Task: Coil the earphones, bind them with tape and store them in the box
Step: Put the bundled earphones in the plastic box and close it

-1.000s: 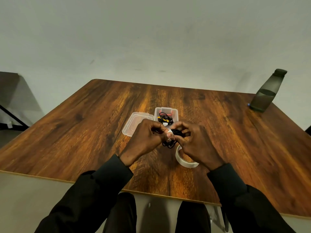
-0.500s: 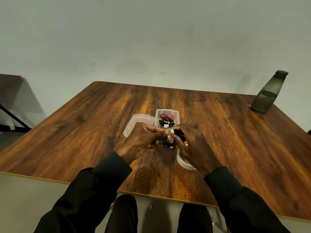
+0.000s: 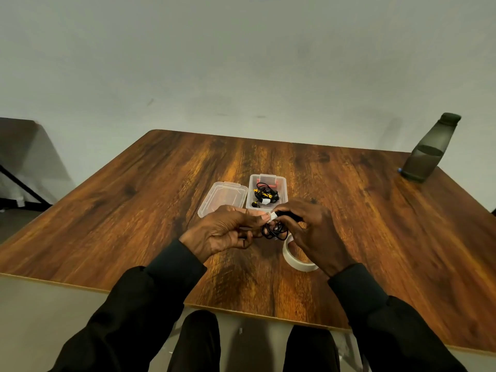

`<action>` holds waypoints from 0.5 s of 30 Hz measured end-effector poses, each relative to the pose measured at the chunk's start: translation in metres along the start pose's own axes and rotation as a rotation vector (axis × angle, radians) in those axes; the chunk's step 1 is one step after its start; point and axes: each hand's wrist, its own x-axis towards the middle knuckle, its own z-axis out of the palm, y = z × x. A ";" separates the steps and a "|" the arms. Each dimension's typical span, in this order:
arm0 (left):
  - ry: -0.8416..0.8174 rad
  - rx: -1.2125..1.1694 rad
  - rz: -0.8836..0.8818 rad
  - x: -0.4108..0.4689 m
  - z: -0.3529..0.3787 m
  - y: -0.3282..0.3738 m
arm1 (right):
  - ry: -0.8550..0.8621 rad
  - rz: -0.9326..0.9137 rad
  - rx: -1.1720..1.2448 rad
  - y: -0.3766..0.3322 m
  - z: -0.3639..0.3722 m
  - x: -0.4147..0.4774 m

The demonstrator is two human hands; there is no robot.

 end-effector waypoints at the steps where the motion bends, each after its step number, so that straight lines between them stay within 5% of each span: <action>1: 0.030 0.012 0.031 0.000 0.000 0.000 | -0.002 0.005 0.006 0.000 0.000 0.001; 15: 0.212 0.290 0.480 -0.012 0.009 -0.004 | -0.068 0.138 0.176 0.001 -0.001 0.010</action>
